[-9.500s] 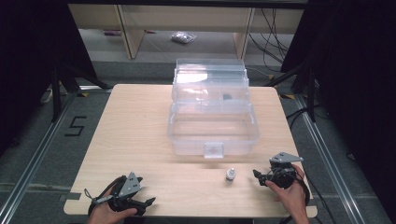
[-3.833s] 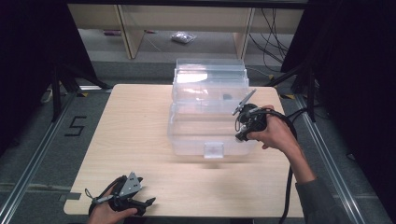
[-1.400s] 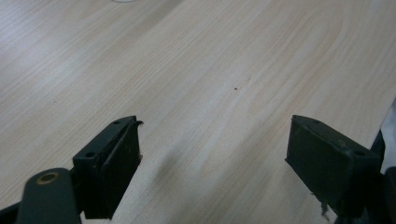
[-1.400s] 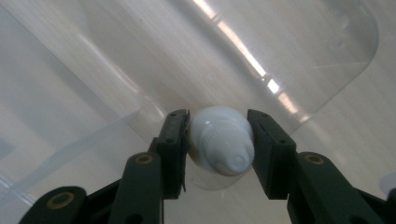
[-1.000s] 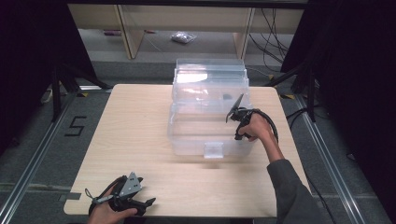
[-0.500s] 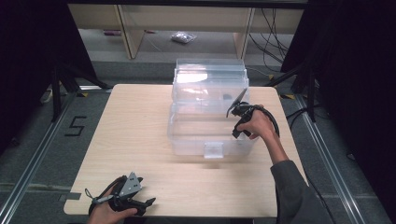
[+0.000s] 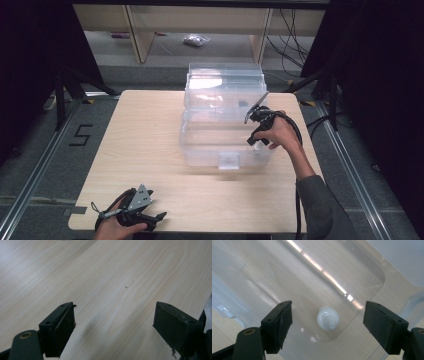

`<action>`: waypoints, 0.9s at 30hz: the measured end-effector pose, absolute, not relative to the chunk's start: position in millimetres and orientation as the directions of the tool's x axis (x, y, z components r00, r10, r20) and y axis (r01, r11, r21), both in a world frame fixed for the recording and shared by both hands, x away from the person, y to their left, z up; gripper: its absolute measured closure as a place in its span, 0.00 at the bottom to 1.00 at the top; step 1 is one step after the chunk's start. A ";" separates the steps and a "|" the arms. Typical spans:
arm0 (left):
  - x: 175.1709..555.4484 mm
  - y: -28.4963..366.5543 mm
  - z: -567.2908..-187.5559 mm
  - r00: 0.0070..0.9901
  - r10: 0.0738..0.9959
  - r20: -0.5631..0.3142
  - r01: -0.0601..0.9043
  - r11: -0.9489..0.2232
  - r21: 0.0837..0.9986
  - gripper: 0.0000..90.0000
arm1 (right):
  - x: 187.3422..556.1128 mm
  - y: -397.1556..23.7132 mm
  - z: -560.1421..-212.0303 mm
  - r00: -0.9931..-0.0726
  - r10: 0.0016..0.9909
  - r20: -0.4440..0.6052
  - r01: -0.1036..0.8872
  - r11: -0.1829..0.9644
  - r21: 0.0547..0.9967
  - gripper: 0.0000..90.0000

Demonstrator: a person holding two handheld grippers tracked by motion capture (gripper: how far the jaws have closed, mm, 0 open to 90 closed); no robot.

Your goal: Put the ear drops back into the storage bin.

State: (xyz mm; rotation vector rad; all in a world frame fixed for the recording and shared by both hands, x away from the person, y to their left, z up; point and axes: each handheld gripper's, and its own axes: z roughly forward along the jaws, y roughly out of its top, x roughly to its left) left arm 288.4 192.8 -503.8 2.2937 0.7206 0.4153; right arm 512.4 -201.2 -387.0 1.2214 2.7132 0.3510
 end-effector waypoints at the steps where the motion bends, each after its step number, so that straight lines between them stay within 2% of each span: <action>1: 288.3 192.8 -503.8 0.795 0.600 0.091 0.380 -0.609 0.696 0.19 | 511.7 -201.9 -386.3 -0.663 0.747 -0.042 0.710 0.646 0.281 0.26; 12: 287.8 192.3 -504.3 0.791 0.605 0.093 0.379 -0.603 0.702 0.19 | 497.1 -202.9 -373.4 -0.682 0.730 -0.049 0.679 0.656 0.328 0.28; 27: 287.3 192.0 -504.4 0.790 0.606 0.093 0.380 -0.602 0.702 0.19 | 480.1 -208.2 -366.4 -0.682 0.730 -0.043 0.662 0.640 0.390 0.24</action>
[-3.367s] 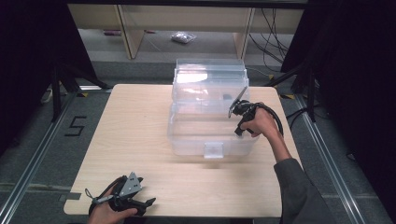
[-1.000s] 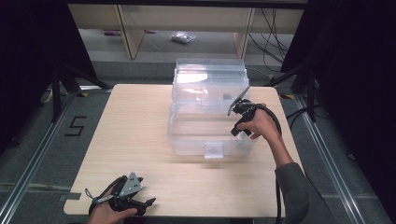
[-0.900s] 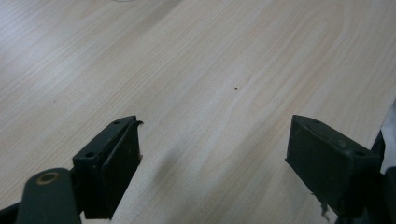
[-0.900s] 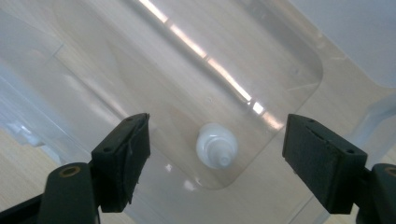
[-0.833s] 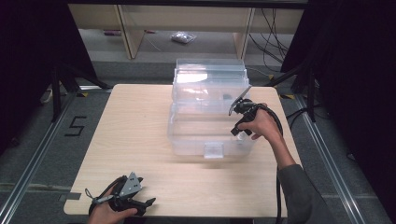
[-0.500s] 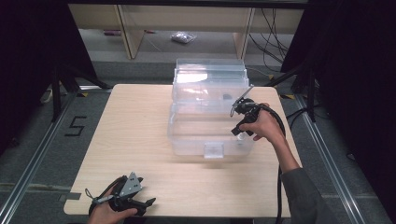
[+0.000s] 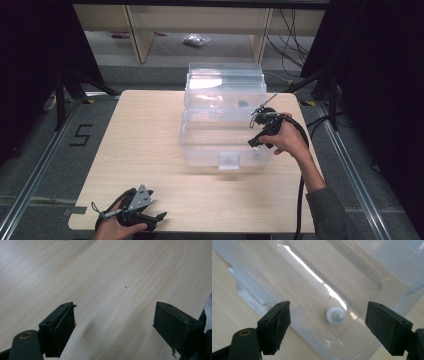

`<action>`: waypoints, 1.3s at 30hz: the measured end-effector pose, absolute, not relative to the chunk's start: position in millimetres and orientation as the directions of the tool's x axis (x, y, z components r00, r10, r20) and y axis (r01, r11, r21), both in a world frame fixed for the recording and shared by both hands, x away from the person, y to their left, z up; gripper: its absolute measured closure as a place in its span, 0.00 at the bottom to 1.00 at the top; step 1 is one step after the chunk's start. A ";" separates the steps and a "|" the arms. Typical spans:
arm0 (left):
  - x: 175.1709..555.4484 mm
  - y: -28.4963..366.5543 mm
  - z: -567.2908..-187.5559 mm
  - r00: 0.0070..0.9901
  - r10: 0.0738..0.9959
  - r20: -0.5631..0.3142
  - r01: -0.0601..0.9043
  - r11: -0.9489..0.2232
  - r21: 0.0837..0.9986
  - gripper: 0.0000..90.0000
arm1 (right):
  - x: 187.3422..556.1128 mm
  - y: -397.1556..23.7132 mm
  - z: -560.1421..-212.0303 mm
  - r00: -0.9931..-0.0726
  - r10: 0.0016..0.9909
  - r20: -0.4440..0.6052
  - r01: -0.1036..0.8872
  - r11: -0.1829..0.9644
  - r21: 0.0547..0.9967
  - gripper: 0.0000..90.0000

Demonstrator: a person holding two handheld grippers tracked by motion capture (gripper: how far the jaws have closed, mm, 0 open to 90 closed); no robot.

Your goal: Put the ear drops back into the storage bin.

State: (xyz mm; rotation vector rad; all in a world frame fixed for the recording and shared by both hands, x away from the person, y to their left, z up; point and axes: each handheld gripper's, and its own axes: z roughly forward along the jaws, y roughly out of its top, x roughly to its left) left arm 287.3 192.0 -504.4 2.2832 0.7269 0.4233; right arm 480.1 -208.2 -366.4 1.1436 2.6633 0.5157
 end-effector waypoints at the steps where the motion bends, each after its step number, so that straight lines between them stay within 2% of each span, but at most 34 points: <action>1: 287.4 192.0 -504.4 0.790 0.606 0.093 0.380 -0.603 0.701 0.19 | 479.4 -208.8 -366.3 -0.688 0.725 -0.047 0.653 0.645 0.397 0.24; 8: 287.8 191.8 -504.6 0.791 0.605 0.093 0.382 -0.606 0.698 0.19 | 468.1 -207.3 -361.7 -0.671 0.740 -0.044 0.665 0.627 0.405 0.24; 12: 287.6 191.7 -504.9 0.790 0.606 0.092 0.380 -0.602 0.702 0.19 | 465.1 -207.3 -361.1 -0.705 0.707 -0.062 0.620 0.656 0.431 0.24; 17: 287.8 191.8 -504.6 0.790 0.605 0.093 0.381 -0.606 0.698 0.19 | 458.0 -206.6 -359.2 -0.702 0.710 -0.061 0.617 0.648 0.446 0.24; 18: 287.9 191.9 -504.5 0.793 0.603 0.089 0.382 -0.605 0.699 0.19 | 454.8 -205.0 -358.6 -0.681 0.731 -0.051 0.643 0.630 0.436 0.23; 22: 287.1 191.3 -504.6 0.790 0.607 0.083 0.386 -0.599 0.702 0.19 | 452.0 -206.7 -359.1 -0.706 0.706 -0.059 0.607 0.646 0.464 0.23; 24: 287.6 192.2 -504.1 0.798 0.596 0.089 0.378 -0.611 0.696 0.19 | 449.2 -205.8 -359.2 -0.703 0.710 -0.039 0.622 0.641 0.449 0.23; 25: 287.6 191.7 -504.7 0.793 0.603 0.087 0.381 -0.603 0.701 0.19 | 450.7 -207.2 -360.1 -0.715 0.696 -0.061 0.595 0.653 0.469 0.23; 33: 287.5 191.7 -504.9 0.789 0.607 0.092 0.380 -0.602 0.702 0.19 | 445.5 -207.4 -362.9 -0.698 0.715 -0.042 0.614 0.628 0.479 0.23; 34: 287.6 191.9 -504.7 0.792 0.604 0.089 0.381 -0.603 0.700 0.19 | 442.4 -206.4 -362.1 -0.679 0.734 -0.020 0.643 0.608 0.466 0.22; 39: 287.5 192.4 -504.0 0.799 0.594 0.092 0.377 -0.614 0.693 0.19 | 441.5 -209.1 -364.2 -0.695 0.718 -0.033 0.617 0.620 0.484 0.22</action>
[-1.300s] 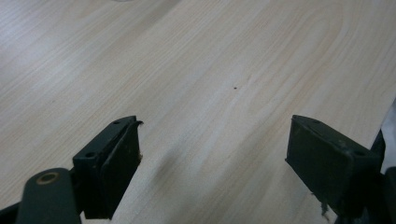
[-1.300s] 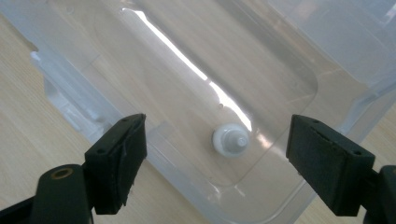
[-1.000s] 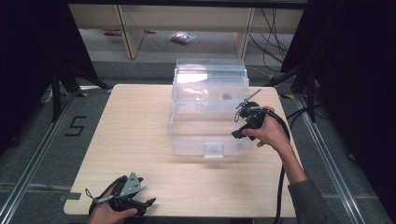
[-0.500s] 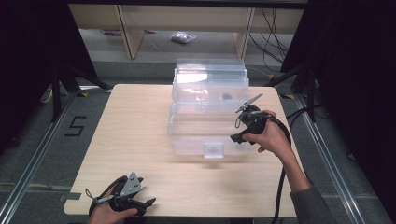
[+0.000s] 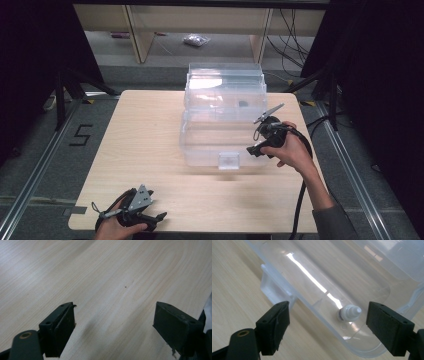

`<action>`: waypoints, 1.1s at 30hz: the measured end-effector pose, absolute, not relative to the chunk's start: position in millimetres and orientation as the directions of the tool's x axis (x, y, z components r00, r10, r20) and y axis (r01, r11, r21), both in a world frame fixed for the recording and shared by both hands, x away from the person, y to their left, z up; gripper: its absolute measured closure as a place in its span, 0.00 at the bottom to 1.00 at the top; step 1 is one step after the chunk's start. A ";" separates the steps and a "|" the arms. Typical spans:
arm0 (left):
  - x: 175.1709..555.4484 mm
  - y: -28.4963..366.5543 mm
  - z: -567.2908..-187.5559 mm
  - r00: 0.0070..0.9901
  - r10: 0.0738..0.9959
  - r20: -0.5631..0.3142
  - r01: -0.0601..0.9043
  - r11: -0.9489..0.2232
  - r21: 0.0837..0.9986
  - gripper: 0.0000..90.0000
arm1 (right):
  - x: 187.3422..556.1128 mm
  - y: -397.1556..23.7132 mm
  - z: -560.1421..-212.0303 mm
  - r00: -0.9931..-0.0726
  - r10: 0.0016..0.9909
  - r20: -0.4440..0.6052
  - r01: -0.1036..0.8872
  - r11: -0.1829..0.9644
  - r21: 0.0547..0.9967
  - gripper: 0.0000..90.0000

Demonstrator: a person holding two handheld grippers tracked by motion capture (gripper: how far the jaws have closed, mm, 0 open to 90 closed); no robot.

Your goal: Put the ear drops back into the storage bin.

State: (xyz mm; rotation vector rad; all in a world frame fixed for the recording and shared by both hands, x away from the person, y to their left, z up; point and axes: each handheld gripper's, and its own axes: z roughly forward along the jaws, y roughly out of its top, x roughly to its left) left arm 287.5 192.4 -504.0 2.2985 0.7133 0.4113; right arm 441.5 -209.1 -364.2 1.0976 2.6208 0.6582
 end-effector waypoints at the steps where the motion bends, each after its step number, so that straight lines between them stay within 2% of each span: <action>1: 287.6 192.4 -504.1 0.799 0.594 0.087 0.379 -0.612 0.694 0.19 | 439.8 -208.9 -363.8 -0.687 0.726 -0.021 0.632 0.612 0.474 0.22; 11: 287.8 191.7 -504.8 0.794 0.602 0.089 0.380 -0.605 0.700 0.19 | 431.9 -212.5 -366.7 -0.700 0.714 -0.031 0.601 0.612 0.514 0.22; 12: 287.6 191.5 -504.7 0.791 0.605 0.089 0.383 -0.604 0.699 0.19 | 429.9 -211.5 -367.3 -0.697 0.717 -0.004 0.614 0.599 0.513 0.22; 13: 287.3 191.5 -504.6 0.793 0.603 0.084 0.384 -0.602 0.700 0.19 | 430.5 -212.3 -368.5 -0.707 0.707 -0.025 0.589 0.608 0.532 0.22; 15: 287.5 192.3 -504.1 0.799 0.595 0.088 0.379 -0.612 0.694 0.19 | 425.5 -210.0 -368.3 -0.682 0.731 0.002 0.626 0.583 0.518 0.22; 16: 287.6 192.3 -504.0 0.800 0.594 0.088 0.379 -0.613 0.693 0.19 | 427.2 -211.6 -370.3 -0.717 0.697 -0.020 0.576 0.608 0.546 0.22; 17: 287.6 192.3 -504.0 0.800 0.594 0.088 0.379 -0.613 0.693 0.19 | 423.8 -210.1 -370.4 -0.701 0.713 -0.003 0.598 0.591 0.542 0.22; 20: 287.7 192.1 -504.3 0.797 0.597 0.089 0.381 -0.611 0.694 0.19 | 420.9 -209.4 -372.7 -0.719 0.695 -0.011 0.570 0.599 0.562 0.22; 21: 287.6 191.4 -505.1 0.788 0.609 0.092 0.386 -0.605 0.697 0.19 | 417.9 -207.7 -372.9 -0.703 0.711 0.009 0.598 0.584 0.549 0.22; 28: 287.5 191.5 -505.0 0.790 0.606 0.089 0.384 -0.603 0.699 0.19 | 411.2 -207.5 -379.3 -0.734 0.679 -0.005 0.537 0.586 0.606 0.21; 33: 287.0 191.2 -505.3 0.786 0.613 0.084 0.393 -0.599 0.698 0.19 | 403.9 -206.5 -383.5 -0.731 0.683 0.007 0.542 0.574 0.614 0.21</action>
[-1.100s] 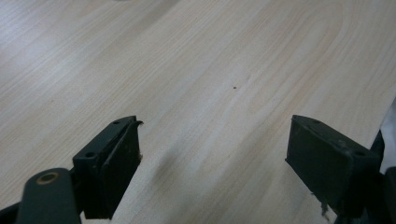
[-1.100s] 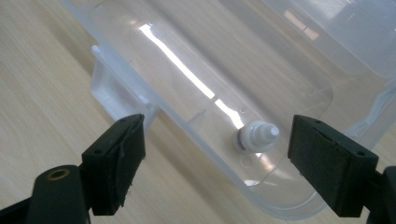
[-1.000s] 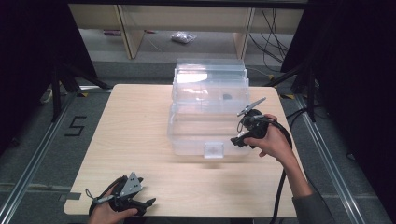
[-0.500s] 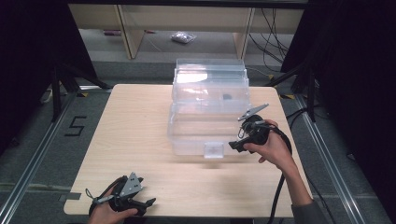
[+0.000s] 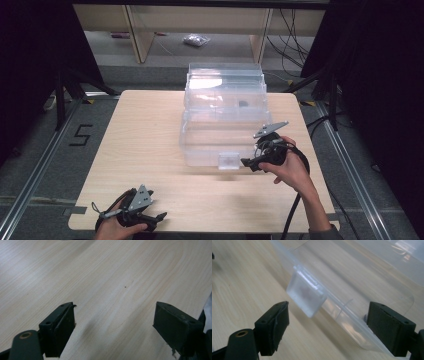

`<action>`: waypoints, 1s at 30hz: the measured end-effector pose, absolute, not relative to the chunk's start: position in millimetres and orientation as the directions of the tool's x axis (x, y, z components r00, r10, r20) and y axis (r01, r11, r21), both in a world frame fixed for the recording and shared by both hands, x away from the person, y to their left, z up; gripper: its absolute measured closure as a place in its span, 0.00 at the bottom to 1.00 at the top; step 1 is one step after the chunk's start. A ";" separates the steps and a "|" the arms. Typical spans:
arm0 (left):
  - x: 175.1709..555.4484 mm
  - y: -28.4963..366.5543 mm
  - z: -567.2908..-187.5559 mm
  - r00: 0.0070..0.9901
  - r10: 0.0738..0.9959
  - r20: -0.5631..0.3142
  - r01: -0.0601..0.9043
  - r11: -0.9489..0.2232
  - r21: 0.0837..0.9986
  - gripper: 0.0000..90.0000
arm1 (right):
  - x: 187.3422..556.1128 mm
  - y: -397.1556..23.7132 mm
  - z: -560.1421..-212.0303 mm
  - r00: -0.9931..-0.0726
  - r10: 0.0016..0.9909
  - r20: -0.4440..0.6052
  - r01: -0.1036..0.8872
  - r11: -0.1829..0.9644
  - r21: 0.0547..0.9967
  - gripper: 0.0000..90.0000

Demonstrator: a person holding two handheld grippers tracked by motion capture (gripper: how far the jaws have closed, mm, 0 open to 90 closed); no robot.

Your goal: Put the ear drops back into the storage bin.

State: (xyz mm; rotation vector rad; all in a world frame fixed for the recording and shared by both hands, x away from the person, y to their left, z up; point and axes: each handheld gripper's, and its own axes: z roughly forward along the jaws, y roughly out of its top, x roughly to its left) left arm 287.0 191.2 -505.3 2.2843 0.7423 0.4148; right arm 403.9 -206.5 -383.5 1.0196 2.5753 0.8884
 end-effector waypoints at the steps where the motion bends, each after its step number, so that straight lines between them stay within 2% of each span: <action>1: 287.1 191.2 -505.3 0.785 0.613 0.086 0.392 -0.600 0.698 0.19 | 402.2 -206.2 -383.6 -0.737 0.676 0.005 0.533 0.576 0.620 0.21; 14: 287.1 192.4 -504.2 0.789 0.608 0.091 0.381 -0.599 0.704 0.19 | 385.2 -197.2 -388.3 -0.751 0.660 -0.004 0.509 0.583 0.633 0.20; 16: 287.1 192.3 -504.3 0.789 0.608 0.091 0.381 -0.600 0.704 0.19 | 385.4 -197.4 -389.5 -0.776 0.631 -0.023 0.473 0.605 0.641 0.20; 21: 287.4 192.8 -504.1 0.789 0.607 0.095 0.379 -0.603 0.702 0.19 | 380.2 -197.6 -390.5 -0.789 0.614 -0.030 0.457 0.619 0.639 0.20; 30: 287.0 192.1 -504.2 0.789 0.608 0.091 0.380 -0.599 0.705 0.19 | 369.8 -199.4 -401.0 -0.784 0.621 -0.030 0.458 0.610 0.646 0.19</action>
